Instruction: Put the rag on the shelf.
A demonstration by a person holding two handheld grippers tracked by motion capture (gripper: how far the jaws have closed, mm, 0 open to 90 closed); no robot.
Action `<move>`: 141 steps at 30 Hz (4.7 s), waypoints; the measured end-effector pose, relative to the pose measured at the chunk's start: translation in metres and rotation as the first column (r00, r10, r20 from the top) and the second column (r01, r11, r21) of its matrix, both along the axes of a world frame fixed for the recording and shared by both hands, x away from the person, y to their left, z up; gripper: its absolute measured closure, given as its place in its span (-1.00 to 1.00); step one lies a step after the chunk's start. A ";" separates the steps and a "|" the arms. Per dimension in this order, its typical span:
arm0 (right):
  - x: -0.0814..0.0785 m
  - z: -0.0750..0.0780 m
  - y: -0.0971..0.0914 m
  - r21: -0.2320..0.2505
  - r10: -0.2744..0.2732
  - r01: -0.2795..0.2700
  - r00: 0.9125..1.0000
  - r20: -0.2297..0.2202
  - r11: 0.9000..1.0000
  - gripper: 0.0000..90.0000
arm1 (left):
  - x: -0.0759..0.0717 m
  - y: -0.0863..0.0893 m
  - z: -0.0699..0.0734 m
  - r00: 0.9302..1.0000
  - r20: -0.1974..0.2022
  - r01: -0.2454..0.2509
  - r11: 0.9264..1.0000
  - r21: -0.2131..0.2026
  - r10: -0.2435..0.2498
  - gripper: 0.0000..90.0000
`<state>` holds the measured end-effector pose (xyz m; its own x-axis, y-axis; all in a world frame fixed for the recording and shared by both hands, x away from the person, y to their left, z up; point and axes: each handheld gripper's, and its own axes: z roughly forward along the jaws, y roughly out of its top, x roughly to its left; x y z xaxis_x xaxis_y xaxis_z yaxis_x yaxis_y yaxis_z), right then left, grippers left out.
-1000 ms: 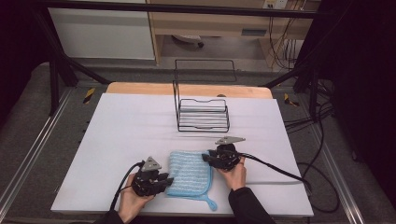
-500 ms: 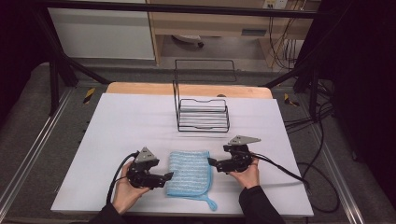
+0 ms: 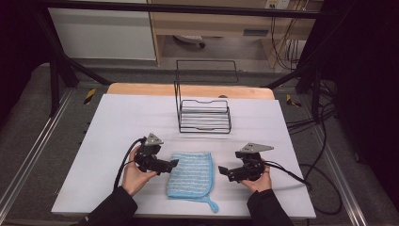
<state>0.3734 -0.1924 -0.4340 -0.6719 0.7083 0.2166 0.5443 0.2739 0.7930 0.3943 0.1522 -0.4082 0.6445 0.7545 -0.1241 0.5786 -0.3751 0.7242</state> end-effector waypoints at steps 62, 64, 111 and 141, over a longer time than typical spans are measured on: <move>0.045 -0.020 0.061 -0.056 0.023 -0.027 0.997 -0.073 0.998 0.25 | 0.014 -0.015 -0.035 0.996 -0.089 0.005 0.999 0.046 -0.001 0.67; 0.045 -0.020 0.062 -0.051 0.023 -0.027 0.996 -0.082 0.998 0.27 | 0.014 -0.015 -0.036 0.996 -0.088 0.006 0.999 0.046 -0.002 0.67; 0.029 0.018 0.047 0.189 0.031 -0.017 0.997 -0.071 0.982 0.79 | -0.002 0.004 0.006 0.999 0.048 -0.004 0.986 -0.165 0.013 0.78; 0.001 0.081 0.033 0.227 0.001 -0.040 0.986 0.168 0.973 0.81 | -0.026 0.001 0.061 0.973 0.229 0.062 0.960 -0.274 0.002 0.78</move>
<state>0.3745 -0.1591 -0.3535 -0.7257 0.6389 0.2553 0.3959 0.0844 0.9144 0.3679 0.1530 -0.3471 0.7017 0.6906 -0.1752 0.3804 -0.1551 0.9117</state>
